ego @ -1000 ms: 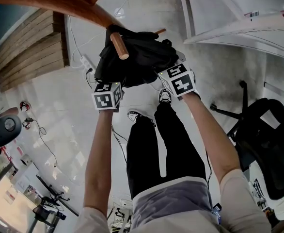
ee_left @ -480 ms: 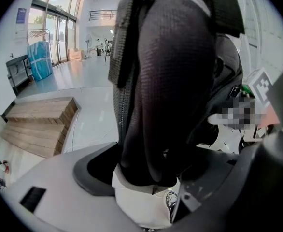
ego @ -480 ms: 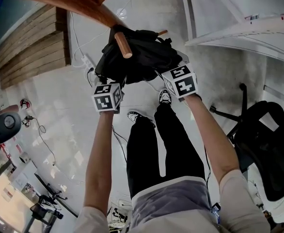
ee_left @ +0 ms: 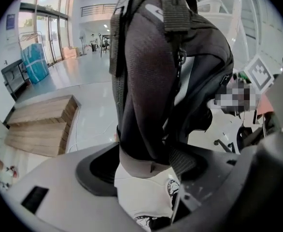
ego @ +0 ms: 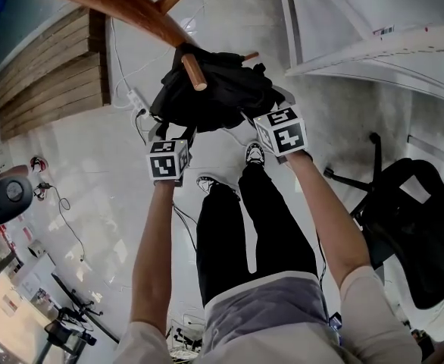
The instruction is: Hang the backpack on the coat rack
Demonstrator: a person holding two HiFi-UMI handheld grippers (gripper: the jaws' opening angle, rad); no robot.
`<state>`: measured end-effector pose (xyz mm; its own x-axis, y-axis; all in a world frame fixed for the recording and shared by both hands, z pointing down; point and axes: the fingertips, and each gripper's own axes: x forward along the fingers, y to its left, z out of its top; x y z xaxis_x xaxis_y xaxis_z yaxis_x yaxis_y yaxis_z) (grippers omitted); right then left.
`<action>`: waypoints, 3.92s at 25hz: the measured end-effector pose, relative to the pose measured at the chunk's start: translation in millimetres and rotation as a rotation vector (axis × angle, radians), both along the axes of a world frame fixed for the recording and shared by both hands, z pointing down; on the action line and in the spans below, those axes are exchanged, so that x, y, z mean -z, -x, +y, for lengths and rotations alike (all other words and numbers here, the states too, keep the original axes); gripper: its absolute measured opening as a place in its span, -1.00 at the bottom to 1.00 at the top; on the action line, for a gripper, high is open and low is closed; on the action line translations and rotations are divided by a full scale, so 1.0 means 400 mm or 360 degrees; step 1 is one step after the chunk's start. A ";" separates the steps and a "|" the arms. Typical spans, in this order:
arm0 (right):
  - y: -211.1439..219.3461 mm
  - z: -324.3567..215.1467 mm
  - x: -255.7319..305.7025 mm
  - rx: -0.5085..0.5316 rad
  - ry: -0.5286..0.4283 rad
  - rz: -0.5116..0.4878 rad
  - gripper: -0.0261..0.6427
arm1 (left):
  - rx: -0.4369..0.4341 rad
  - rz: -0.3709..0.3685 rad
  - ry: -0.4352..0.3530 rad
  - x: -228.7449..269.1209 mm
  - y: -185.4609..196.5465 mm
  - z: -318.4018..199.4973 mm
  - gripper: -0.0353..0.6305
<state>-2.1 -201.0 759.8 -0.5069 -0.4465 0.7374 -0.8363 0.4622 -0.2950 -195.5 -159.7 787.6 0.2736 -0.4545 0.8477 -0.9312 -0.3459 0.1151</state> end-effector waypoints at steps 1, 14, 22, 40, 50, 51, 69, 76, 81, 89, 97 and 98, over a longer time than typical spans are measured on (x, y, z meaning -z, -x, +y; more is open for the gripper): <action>-0.005 0.002 0.003 -0.0006 0.0001 0.0002 0.11 | 0.0015 0.0012 0.0010 0.002 0.000 0.006 0.07; -0.022 0.047 0.049 -0.0042 0.0026 0.0018 0.11 | -0.0029 0.0058 0.0038 0.058 -0.056 0.073 -0.17; -0.024 0.083 0.091 -0.0034 0.0033 0.0005 0.11 | -0.0023 0.0084 0.0010 0.117 -0.076 0.098 -0.36; -0.012 0.175 0.200 -0.0017 0.0070 -0.0054 -0.03 | 0.0023 0.0122 -0.0023 0.229 -0.118 0.166 -0.60; -0.029 0.217 0.262 0.0015 0.0051 -0.0080 -0.20 | 0.0046 0.0103 -0.0081 0.294 -0.148 0.198 -0.80; -0.029 0.221 0.268 0.0016 0.0046 -0.0085 -0.22 | 0.0059 0.0111 -0.0083 0.299 -0.148 0.202 -0.81; -0.017 0.322 0.425 0.0098 0.0011 -0.0162 -0.48 | 0.0000 0.0298 -0.0090 0.435 -0.212 0.288 -0.87; 0.006 0.350 0.497 0.0139 -0.0007 -0.0215 -0.53 | 0.0032 0.0340 -0.0174 0.516 -0.211 0.294 -0.87; 0.003 0.357 0.548 0.0159 -0.0050 -0.0227 -0.63 | 0.0013 0.0362 -0.0243 0.578 -0.219 0.290 -0.87; -0.022 0.383 0.608 0.0229 -0.0045 -0.0213 -0.71 | -0.0014 0.0376 -0.0300 0.640 -0.231 0.303 -0.87; -0.036 0.392 0.672 0.0247 -0.0068 -0.0207 -0.71 | -0.0005 0.0389 -0.0314 0.679 -0.229 0.339 -0.87; -0.036 0.395 0.680 0.0255 -0.0074 -0.0211 -0.71 | 0.0003 0.0396 -0.0321 0.686 -0.230 0.342 -0.87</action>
<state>12.3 -42.8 487.9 -0.6652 -0.3846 0.6400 -0.7065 0.6017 -0.3726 -103.7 -23.0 513.1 0.4603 -0.6070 0.6478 -0.8837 -0.3833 0.2688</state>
